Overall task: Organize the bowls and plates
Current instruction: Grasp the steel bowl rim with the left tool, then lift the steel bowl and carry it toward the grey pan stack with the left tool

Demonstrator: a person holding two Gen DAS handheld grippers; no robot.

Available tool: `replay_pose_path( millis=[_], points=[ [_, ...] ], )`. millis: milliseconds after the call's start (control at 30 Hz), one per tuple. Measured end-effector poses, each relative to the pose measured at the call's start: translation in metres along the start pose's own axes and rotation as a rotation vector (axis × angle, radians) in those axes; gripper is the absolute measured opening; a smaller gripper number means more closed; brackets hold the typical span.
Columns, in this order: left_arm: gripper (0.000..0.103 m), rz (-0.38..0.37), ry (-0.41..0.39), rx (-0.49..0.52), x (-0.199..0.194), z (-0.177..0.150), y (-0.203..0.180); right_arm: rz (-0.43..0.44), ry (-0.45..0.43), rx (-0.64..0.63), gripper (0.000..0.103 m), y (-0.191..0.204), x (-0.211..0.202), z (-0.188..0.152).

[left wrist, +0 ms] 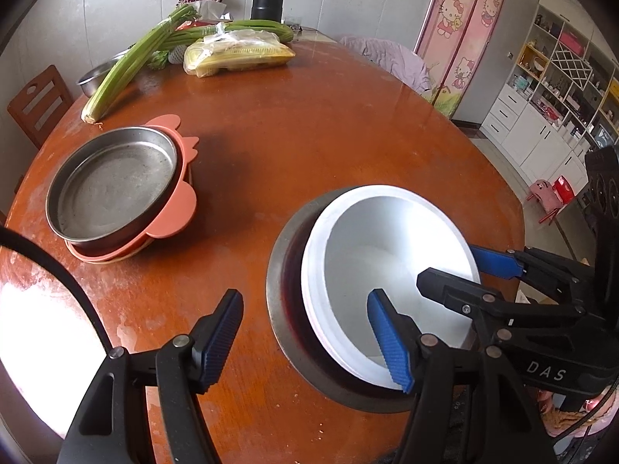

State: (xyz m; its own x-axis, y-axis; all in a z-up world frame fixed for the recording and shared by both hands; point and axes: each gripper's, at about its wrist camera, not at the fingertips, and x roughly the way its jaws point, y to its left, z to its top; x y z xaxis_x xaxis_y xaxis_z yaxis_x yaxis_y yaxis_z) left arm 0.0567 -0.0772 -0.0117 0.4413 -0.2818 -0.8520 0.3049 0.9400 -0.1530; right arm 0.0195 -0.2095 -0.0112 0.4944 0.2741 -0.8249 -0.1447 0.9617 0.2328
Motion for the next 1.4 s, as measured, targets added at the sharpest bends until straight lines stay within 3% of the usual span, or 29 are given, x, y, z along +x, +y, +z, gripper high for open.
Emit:
replay_pose_path(
  millis=[333, 567, 1400],
  points=[
    [0.066, 0.012, 0.013, -0.018, 0.0068, 0.0015, 0.0047, 0.030, 0.035, 0.025, 0.055, -0.0008, 0.0102, -0.0035],
    [0.051, -0.030, 0.025, -0.018, 0.0085, 0.0020, 0.0004, 0.035, 0.027, 0.013, 0.049, 0.0017, 0.0104, -0.0026],
    [0.051, 0.001, 0.010, -0.037, 0.0013, 0.0048, 0.0005, 0.063, 0.017, 0.018, 0.048, 0.0041, 0.0045, 0.0035]
  ],
)
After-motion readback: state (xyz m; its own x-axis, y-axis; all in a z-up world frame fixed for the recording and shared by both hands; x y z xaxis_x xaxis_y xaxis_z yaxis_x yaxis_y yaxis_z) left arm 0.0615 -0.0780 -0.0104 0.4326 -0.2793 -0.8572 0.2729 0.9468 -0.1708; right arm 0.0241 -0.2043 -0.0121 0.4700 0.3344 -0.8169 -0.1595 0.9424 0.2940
